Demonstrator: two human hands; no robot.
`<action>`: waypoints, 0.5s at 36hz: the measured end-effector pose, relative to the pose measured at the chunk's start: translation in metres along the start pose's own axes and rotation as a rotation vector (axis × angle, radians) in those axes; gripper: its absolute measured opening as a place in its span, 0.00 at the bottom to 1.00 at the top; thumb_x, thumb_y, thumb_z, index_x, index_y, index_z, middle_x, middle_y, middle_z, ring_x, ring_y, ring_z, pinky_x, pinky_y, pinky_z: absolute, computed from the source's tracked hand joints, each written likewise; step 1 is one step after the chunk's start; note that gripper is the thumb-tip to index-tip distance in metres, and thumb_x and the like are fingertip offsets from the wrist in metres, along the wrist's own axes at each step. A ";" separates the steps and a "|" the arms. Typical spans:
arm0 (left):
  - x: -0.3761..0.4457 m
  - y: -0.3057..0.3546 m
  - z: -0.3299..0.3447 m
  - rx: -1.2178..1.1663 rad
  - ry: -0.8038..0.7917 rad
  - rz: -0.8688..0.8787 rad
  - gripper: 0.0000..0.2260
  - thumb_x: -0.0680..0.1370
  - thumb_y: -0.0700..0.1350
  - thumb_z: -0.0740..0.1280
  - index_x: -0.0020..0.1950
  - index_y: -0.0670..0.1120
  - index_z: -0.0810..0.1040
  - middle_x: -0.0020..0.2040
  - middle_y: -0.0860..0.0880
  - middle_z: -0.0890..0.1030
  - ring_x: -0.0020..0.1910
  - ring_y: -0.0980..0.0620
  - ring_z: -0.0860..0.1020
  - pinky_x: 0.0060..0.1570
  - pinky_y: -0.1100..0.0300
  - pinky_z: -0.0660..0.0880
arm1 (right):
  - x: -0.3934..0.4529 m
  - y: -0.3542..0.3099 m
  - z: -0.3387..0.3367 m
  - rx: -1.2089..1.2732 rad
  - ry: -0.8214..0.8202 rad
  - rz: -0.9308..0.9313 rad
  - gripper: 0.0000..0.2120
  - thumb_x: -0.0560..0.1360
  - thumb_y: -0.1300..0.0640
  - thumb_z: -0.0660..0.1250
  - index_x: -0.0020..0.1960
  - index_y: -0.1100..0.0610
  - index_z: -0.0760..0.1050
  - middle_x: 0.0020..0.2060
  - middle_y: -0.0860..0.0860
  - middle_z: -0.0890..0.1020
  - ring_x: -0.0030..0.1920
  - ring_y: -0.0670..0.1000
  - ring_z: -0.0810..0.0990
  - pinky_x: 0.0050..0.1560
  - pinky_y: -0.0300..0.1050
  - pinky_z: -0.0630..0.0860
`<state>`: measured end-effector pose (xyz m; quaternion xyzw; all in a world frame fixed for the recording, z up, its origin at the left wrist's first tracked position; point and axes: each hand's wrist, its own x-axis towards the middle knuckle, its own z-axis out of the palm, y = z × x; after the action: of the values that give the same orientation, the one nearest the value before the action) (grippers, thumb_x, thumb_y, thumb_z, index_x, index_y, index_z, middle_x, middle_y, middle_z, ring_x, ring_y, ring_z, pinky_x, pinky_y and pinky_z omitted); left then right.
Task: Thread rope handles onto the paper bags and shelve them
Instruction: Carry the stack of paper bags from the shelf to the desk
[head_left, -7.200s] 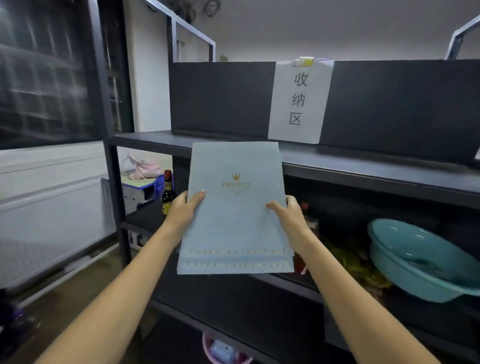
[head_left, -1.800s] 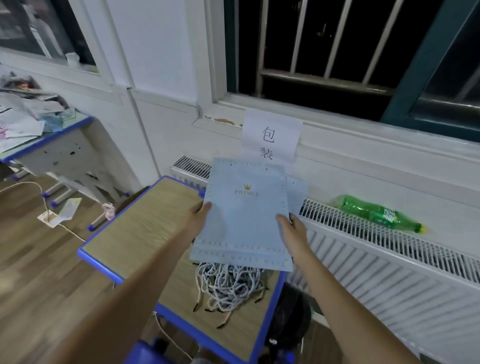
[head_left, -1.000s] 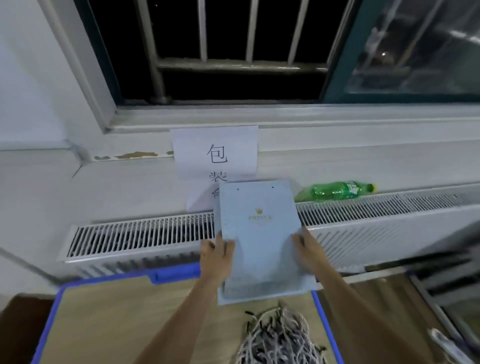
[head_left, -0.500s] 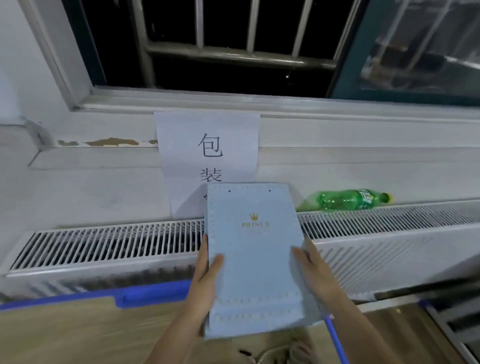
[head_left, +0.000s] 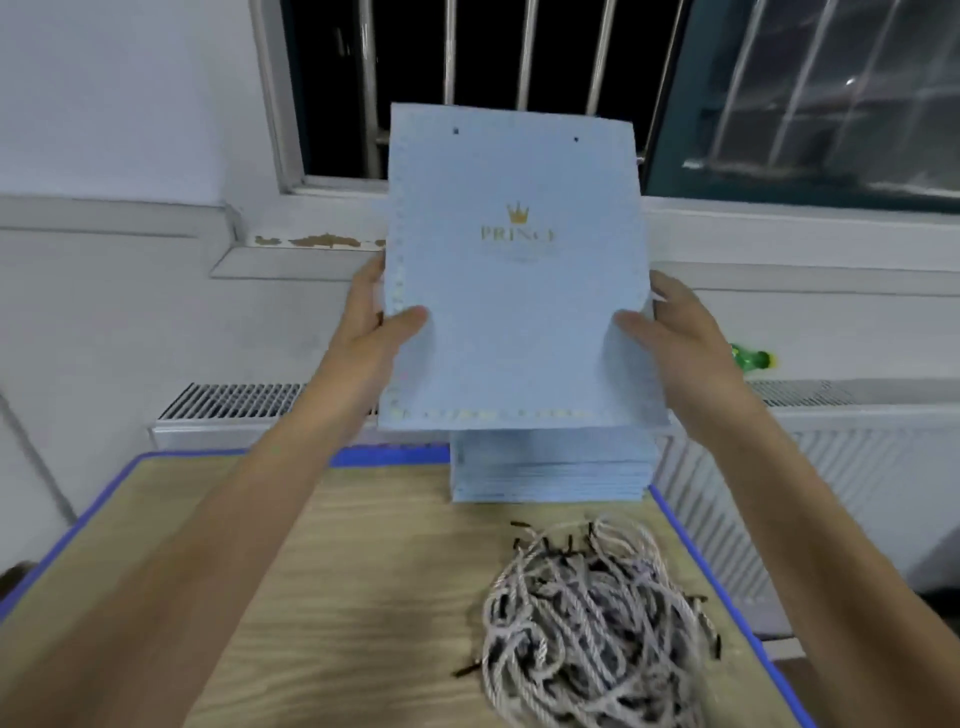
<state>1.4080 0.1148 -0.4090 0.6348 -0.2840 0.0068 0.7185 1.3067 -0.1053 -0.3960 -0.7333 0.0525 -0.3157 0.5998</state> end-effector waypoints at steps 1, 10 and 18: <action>-0.016 0.009 -0.007 -0.001 0.048 -0.017 0.20 0.80 0.39 0.61 0.67 0.56 0.62 0.54 0.55 0.78 0.45 0.62 0.80 0.43 0.67 0.77 | -0.020 -0.009 0.004 0.043 -0.024 -0.015 0.15 0.78 0.64 0.62 0.62 0.51 0.69 0.51 0.47 0.82 0.50 0.46 0.82 0.51 0.42 0.79; -0.155 0.008 -0.079 0.215 0.233 -0.183 0.13 0.76 0.50 0.69 0.57 0.56 0.69 0.52 0.56 0.79 0.47 0.55 0.79 0.53 0.55 0.75 | -0.152 0.011 0.051 0.012 -0.304 0.131 0.14 0.75 0.58 0.69 0.59 0.53 0.70 0.51 0.47 0.82 0.48 0.46 0.83 0.46 0.40 0.80; -0.230 0.000 -0.121 0.154 0.365 -0.311 0.07 0.78 0.34 0.62 0.54 0.42 0.74 0.31 0.54 0.82 0.25 0.59 0.79 0.27 0.63 0.75 | -0.168 0.063 0.069 -0.542 -0.364 -0.005 0.08 0.78 0.61 0.63 0.54 0.59 0.79 0.44 0.49 0.81 0.42 0.47 0.79 0.42 0.30 0.73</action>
<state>1.2635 0.3067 -0.5089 0.7122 -0.0470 0.0323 0.6996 1.2286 0.0126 -0.5260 -0.9109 0.0247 -0.1552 0.3815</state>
